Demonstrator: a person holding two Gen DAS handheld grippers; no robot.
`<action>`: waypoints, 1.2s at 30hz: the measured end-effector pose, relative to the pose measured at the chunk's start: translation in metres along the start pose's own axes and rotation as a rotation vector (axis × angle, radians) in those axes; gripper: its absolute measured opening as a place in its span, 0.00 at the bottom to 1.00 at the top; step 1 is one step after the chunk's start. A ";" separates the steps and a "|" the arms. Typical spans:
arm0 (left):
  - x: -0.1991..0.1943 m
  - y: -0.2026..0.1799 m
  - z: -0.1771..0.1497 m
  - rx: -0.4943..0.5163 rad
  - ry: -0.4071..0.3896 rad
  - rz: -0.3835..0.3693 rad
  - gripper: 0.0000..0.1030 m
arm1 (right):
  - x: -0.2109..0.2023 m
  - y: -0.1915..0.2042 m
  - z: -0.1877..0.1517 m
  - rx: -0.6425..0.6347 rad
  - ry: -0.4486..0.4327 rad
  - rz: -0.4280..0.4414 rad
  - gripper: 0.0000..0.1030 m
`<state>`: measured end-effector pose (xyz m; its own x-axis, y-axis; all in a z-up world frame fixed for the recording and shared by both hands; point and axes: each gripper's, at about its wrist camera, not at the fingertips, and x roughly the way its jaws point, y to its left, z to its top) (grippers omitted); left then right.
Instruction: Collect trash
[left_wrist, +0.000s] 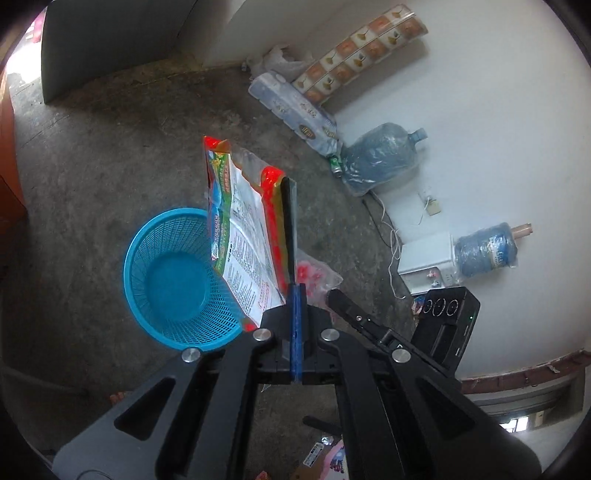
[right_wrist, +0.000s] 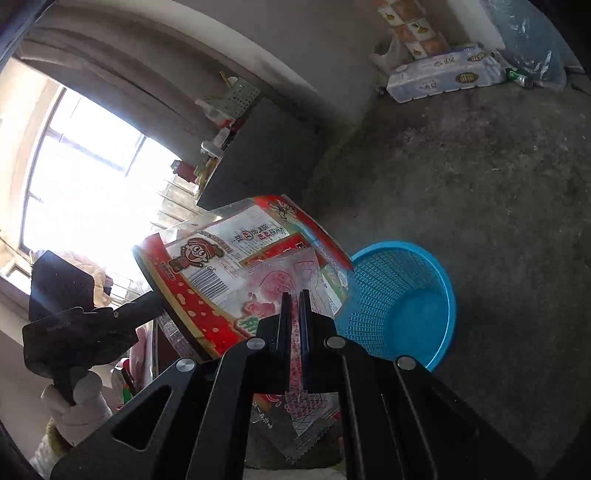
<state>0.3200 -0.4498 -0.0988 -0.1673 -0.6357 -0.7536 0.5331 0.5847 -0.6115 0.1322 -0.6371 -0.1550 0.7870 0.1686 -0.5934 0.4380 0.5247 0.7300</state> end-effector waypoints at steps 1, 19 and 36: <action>0.015 0.015 0.006 -0.028 0.037 0.046 0.00 | 0.011 -0.007 0.000 0.016 0.016 -0.014 0.04; 0.018 0.060 0.018 -0.181 0.133 0.291 0.38 | 0.202 -0.048 -0.022 0.031 0.369 -0.191 0.05; -0.111 0.040 0.008 -0.136 -0.047 0.210 0.45 | 0.204 -0.063 -0.026 -0.025 0.369 -0.269 0.43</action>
<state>0.3671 -0.3599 -0.0378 -0.0247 -0.5142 -0.8573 0.4355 0.7664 -0.4722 0.2539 -0.6142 -0.3313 0.4377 0.3072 -0.8450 0.5913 0.6097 0.5279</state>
